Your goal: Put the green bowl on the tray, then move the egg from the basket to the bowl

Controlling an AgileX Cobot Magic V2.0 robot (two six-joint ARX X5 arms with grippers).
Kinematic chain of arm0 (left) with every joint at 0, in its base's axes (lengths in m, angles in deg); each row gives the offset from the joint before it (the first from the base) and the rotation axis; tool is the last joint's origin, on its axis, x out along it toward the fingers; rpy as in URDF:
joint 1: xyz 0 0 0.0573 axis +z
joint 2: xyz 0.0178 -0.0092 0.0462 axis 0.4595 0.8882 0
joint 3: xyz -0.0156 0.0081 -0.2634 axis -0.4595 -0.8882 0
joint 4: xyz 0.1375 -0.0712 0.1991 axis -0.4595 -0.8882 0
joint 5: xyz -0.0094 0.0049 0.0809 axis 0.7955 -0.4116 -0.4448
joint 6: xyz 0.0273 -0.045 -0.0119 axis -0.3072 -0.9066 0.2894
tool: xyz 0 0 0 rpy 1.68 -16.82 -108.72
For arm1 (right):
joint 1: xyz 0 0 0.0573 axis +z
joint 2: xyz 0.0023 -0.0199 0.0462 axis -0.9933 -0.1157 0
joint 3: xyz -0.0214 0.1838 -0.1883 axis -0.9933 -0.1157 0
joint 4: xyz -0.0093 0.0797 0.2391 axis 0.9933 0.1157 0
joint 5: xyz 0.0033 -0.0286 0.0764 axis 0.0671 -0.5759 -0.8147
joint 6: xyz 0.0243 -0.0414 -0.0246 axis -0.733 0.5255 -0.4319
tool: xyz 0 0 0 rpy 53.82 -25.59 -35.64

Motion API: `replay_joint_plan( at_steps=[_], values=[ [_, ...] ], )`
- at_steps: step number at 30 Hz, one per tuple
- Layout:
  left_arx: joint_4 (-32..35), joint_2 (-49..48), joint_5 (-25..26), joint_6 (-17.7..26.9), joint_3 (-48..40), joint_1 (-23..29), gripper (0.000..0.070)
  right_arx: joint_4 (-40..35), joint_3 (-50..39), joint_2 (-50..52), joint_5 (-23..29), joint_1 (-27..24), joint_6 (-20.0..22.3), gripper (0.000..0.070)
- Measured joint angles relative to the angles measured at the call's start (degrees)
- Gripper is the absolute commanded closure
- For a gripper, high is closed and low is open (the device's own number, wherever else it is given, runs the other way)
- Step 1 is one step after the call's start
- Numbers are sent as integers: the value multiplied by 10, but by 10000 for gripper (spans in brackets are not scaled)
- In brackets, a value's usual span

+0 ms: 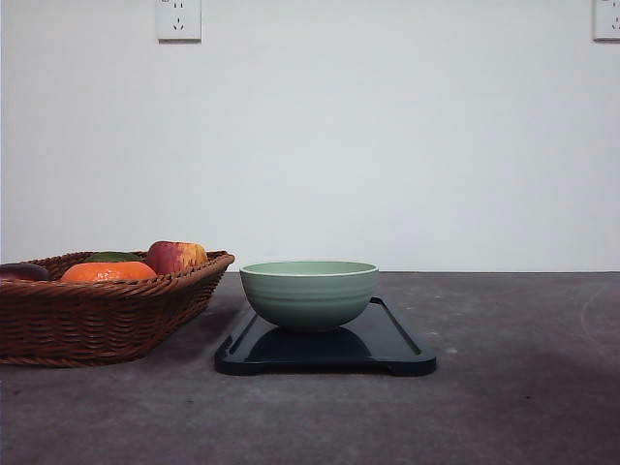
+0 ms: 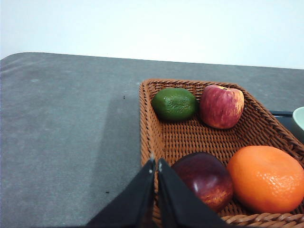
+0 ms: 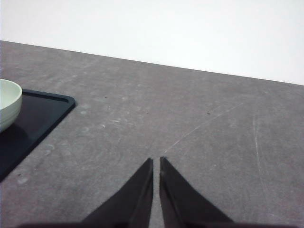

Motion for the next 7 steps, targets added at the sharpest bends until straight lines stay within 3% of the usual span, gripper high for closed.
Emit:
replay_joint_plan(
  at_steps=[7],
  values=[
    [0,0,0,0,0,0,700,0,0,0,0,0,0,684]
  ],
)
